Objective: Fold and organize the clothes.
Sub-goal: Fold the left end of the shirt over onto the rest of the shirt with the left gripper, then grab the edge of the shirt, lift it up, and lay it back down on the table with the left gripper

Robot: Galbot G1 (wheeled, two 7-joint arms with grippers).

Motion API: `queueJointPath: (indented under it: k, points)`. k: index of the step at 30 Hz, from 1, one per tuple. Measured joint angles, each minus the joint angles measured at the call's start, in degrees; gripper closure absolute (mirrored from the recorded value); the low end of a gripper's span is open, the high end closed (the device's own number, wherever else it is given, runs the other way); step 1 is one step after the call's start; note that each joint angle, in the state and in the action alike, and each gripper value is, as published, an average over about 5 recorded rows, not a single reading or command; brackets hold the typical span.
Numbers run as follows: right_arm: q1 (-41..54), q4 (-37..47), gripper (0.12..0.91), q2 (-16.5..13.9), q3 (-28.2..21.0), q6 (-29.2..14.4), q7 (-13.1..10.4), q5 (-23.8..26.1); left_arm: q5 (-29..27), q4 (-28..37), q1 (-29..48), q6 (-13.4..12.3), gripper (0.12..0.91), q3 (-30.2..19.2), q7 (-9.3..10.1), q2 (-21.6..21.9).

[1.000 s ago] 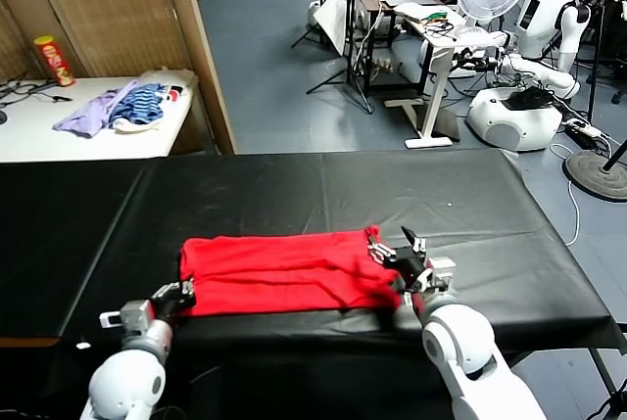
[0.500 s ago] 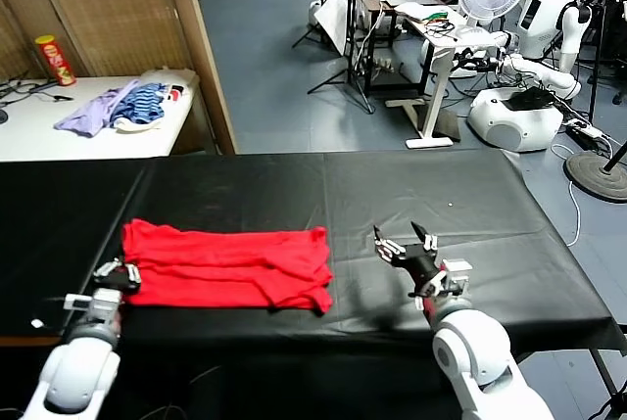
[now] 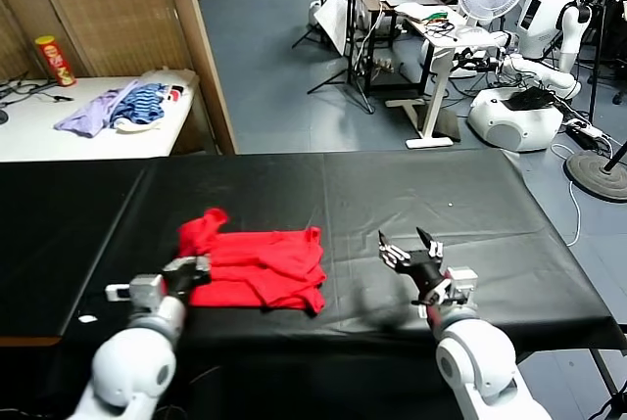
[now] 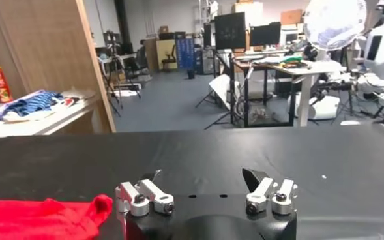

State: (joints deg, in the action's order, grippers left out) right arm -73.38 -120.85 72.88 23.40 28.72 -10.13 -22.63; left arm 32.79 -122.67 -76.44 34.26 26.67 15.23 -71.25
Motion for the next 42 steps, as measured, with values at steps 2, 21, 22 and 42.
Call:
queueJointPath:
  k: [2,21,22,42]
  points:
    - [-0.18,-0.07,0.227,0.04,0.21,0.0,0.0,0.06,2.26,-0.15,0.75,0.07,0.861,-1.7,0.26,-2.03]
    - [0.18,1.17,0.227,0.4,-0.8,-0.82,2.05,0.51,0.09,3.44,2.46,-2.15,0.861,-7.85,-1.15,-13.62]
    - [0.33,1.35,0.227,0.28,-1.03,-1.11,2.5,0.56,-0.57,3.65,2.33,-2.48,0.861,-7.9,-1.8,-13.93]
    - [12.9,11.35,0.227,0.38,-16.54,-2.6,8.29,3.74,-4.11,3.23,-0.99,-12.45,0.233,-2.84,-7.43,-13.04]
